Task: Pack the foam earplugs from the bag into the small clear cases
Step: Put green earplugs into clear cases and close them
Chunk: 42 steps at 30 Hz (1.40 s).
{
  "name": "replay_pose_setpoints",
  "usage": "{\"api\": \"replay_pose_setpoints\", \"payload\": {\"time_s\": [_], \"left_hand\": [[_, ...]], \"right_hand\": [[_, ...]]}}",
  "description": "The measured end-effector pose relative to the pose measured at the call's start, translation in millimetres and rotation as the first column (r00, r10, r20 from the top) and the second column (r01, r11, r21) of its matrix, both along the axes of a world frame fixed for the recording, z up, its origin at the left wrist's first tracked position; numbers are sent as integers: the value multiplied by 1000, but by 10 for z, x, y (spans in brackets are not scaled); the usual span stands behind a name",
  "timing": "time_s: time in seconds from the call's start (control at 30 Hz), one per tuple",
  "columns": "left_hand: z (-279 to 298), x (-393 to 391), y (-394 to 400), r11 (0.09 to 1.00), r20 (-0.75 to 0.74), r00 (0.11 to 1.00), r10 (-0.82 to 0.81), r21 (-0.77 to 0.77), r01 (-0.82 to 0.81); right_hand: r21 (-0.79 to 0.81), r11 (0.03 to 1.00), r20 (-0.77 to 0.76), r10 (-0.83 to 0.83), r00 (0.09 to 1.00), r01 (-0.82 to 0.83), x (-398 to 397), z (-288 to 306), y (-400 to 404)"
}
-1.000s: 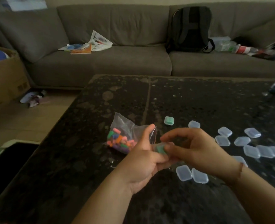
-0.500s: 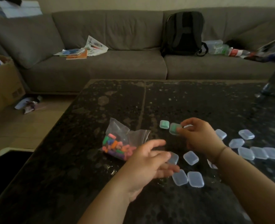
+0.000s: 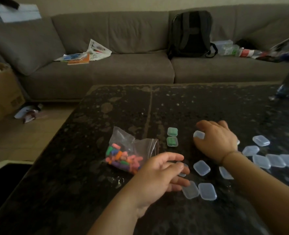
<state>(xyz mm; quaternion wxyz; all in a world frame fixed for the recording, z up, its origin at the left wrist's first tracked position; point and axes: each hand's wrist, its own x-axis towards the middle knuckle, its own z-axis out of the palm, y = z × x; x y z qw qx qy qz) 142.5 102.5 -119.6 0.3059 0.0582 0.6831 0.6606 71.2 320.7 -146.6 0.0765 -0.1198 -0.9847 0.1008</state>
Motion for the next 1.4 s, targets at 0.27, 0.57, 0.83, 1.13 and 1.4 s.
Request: {"api": "replay_pose_setpoints", "payload": {"time_s": [0.27,0.57,0.83,1.13,1.4], "left_hand": [[-1,-17,-14,999,36,999,13,43,-15],[35,65,-12,956,103,977,186,210,-204],[81,120,-261,837,183,956,227,465,-288],[50,115,-237,722,264,941,211,606,-332],[-11,150,-114,706,318,913,257,583,-402]], "right_hand": [[75,993,48,92,995,-95,49,30,72],[-563,534,-230,632,740,-631,679,677,-367],[-343,590,-389,619,682,-731,802,583,-628],[-24,714,-648,522,554,-700,884,355,-727],[232,799,-605,565,561,-555,880,292,-715]]}}
